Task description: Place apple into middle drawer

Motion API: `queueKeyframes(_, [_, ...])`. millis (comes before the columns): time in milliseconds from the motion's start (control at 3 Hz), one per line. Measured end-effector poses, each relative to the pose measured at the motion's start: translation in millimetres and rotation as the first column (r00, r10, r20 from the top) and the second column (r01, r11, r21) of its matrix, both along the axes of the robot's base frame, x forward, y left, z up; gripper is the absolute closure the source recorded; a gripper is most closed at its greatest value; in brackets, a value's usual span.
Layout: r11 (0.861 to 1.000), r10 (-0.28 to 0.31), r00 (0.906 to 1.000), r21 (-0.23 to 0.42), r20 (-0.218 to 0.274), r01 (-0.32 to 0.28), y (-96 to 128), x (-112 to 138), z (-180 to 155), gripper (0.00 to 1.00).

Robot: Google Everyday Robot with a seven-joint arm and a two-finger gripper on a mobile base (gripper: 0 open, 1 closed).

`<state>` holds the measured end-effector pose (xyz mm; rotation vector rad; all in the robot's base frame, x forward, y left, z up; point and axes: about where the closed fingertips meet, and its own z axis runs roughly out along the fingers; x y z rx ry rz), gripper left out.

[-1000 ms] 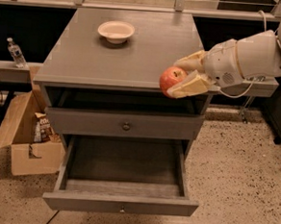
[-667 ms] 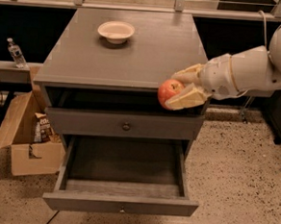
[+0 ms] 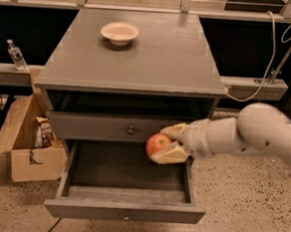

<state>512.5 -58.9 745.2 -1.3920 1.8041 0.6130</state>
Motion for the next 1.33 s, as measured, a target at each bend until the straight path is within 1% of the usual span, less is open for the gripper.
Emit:
queueKeyframes(333, [0.998,-0.060,0.9953,-0.005,-0.076,0.060,28,-18,-85,1.00])
queueKeyframes(667, [0.998,-0.060,0.9953,-0.005,-0.076,0.060,27,-18,-85,1.00])
queueKeyframes(1000, [0.996,-0.083,0.9921,0.028,-0.094,0.086,17,-7,-116,1.00])
queueKeyframes(1333, [0.993,-0.079,0.9926,0.076,-0.092,0.086,8,15,-164,1.00])
